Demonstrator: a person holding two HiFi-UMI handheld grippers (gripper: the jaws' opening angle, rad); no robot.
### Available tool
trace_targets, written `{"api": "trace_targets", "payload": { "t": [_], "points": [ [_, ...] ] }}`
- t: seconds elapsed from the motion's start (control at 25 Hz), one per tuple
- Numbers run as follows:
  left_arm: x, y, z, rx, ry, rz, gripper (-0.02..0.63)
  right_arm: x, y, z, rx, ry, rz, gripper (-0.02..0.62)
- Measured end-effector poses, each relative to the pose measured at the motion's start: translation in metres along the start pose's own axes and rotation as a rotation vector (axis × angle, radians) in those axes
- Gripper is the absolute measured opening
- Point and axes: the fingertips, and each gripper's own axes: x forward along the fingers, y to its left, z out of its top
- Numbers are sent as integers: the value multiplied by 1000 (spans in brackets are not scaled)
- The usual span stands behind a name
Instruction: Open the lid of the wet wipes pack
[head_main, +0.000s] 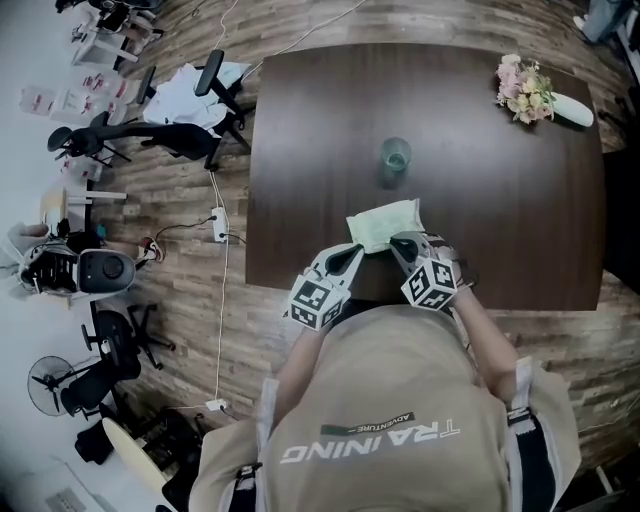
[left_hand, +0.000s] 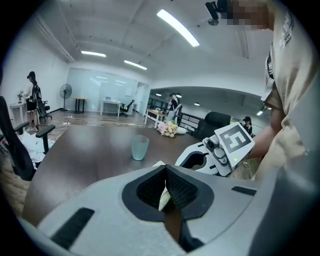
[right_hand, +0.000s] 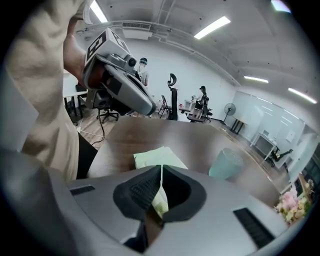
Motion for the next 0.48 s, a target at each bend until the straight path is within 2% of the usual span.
{"api": "trace_targets", "payload": {
  "t": [0.2,0.36,0.48],
  "points": [
    [19,10,-21,0,73,-31,9,-1,-7,-7,37,28,1,15],
    [35,21,-53,16,163,-64,9,1,-10,-18,-40,122,-28,15],
    [46,28,-71,6,210,-78,9,-1,-8,-19,-50,170,9,15]
  ]
}}
